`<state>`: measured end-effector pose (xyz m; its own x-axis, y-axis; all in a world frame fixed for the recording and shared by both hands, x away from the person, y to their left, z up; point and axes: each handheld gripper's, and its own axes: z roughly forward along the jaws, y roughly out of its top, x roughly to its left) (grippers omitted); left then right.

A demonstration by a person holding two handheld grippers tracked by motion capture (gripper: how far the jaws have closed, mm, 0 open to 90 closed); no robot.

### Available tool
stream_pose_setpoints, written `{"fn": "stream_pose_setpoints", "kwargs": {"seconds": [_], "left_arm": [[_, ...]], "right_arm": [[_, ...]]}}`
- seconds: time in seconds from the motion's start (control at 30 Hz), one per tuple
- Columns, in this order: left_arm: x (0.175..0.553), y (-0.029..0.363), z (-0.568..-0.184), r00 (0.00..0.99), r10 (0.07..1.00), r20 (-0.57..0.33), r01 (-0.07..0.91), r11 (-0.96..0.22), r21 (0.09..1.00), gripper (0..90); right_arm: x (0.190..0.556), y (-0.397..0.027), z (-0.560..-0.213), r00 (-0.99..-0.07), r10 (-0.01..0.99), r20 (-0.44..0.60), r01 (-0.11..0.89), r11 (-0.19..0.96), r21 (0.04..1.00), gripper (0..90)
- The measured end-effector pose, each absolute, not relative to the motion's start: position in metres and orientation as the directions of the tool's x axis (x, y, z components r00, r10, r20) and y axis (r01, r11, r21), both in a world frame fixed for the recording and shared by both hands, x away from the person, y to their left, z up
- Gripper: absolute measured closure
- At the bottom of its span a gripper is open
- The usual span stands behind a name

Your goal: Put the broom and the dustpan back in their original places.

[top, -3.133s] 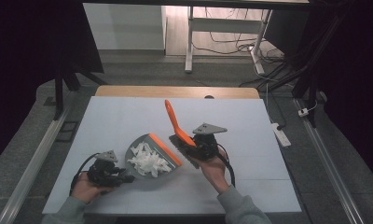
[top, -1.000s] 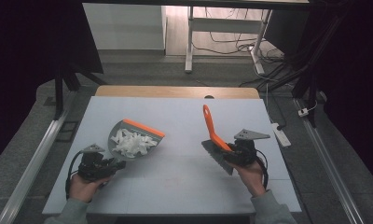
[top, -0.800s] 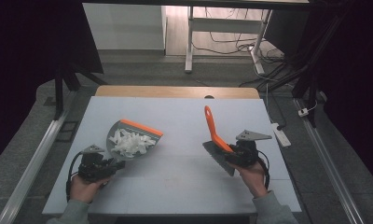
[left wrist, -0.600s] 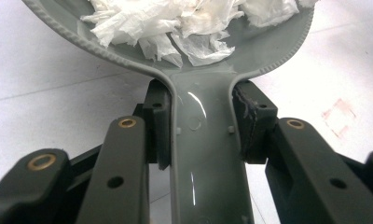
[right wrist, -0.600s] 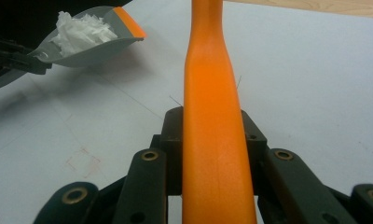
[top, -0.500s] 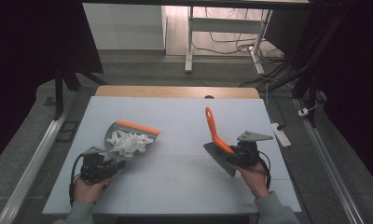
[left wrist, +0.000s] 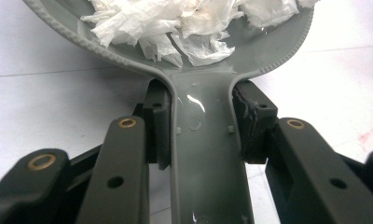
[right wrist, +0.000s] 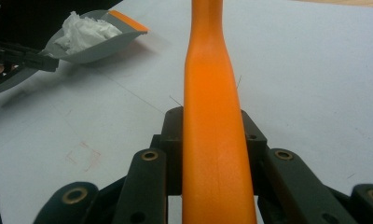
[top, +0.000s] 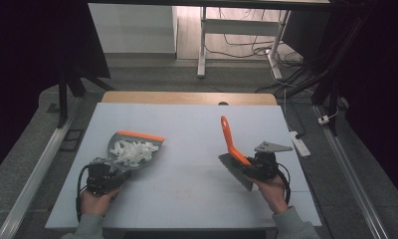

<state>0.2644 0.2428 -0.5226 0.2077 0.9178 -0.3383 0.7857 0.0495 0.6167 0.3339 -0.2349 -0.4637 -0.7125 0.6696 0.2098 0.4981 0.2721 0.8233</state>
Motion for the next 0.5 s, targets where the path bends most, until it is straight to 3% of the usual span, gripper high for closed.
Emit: {"fn": "stream_pose_setpoints", "kwargs": {"seconds": [0.5], "left_arm": [[0.273, 0.243, -0.533, 0.121, 0.931, -0.343, 0.805, 0.11, 0.583, 61.5]], "right_arm": [[0.339, -0.232, -0.477, -0.698, 0.678, 0.231, 0.537, 0.281, 0.796, 70.6]]}}
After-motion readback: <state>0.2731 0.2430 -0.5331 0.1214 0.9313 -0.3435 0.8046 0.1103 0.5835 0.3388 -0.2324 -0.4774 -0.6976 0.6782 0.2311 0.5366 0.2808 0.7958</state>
